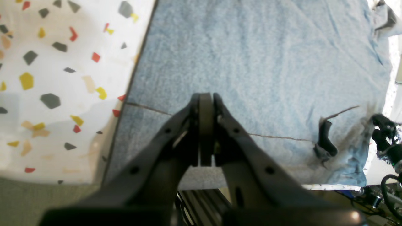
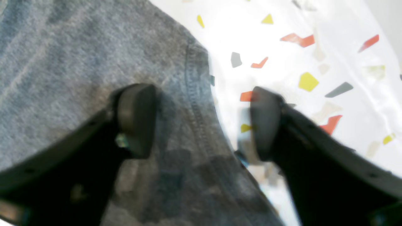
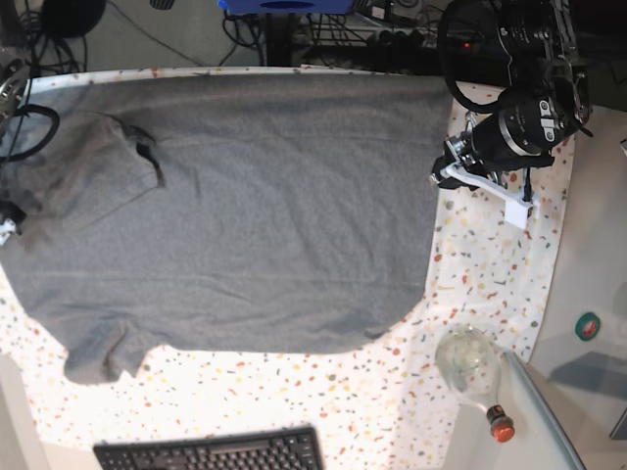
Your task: Layout the t-shirt on the table in an organized manner, then fold the t-shirt properly
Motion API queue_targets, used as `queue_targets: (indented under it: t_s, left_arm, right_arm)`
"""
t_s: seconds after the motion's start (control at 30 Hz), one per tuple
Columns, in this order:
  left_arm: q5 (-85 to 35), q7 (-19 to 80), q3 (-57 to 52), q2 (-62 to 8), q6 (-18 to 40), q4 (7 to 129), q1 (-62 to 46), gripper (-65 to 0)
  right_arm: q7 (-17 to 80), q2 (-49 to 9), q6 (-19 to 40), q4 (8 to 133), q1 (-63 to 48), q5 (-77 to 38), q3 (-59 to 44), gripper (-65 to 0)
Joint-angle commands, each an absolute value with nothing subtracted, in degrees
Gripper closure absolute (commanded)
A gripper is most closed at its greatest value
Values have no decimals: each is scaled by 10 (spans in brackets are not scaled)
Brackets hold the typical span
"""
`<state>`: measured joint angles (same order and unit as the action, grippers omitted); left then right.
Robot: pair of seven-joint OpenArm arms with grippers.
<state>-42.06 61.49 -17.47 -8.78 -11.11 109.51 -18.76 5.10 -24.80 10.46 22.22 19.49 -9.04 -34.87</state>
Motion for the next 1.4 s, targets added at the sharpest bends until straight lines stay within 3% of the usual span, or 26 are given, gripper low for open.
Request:
queue_targets:
  t_s: [0.0,0.07,0.1,0.23,0.33,0.57,0.77,0.97,1.2,1.3,1.37]
  left_arm:
    - [-426,610,-176,-91,-109,1105,-186,0]
    - [-425,610,-176,-91,-109,1105,-187,0]
    - [-425,610,-176,-91,-109,1105,-187,0]
    - [-425,610,-176,-90,-109,1105,-186,0]
    - [-424,610,-176,-90,-109,1105,-184,0]
    - [-423,610,-176,-90,-109,1104,-180,0]
    - [-423,610,-176,-91,-109,1104,-175,0]
    - [-423,610,-176,-91,-109,1104,-176,0]
    - [-423,611,-176,-91,-109,1104,-177,0]
    - [-423,611,-176,-91,-109,1104,-177,0]
    - [-423,611,-176,-91,-109,1104,-177,0]
  right_arm:
    - [49,-260,107,229,204,-95,-350,-258]
    - [46,-260,109,230,203,-95,-351,-45]
    - [41,-260,109,230,203,-96,-354,0]
    - [34,-260,109,242,202,-98,-355,0]
    - [77,-250,109,317,177,-99,-356,0]
    - [262,-184,109,628,90,-99,-356,0]
    - [369,-131,108,784,28,-99,-356,0]
    - [415,-94,104,862,-18,-97,-356,0]
    - [493,-69,104,868,-22,-98,-384,0]
    - [509,-55,105,902,-20,-97,-411,-194]
    - [509,-54,107,938,-20,-98,-417,-260]
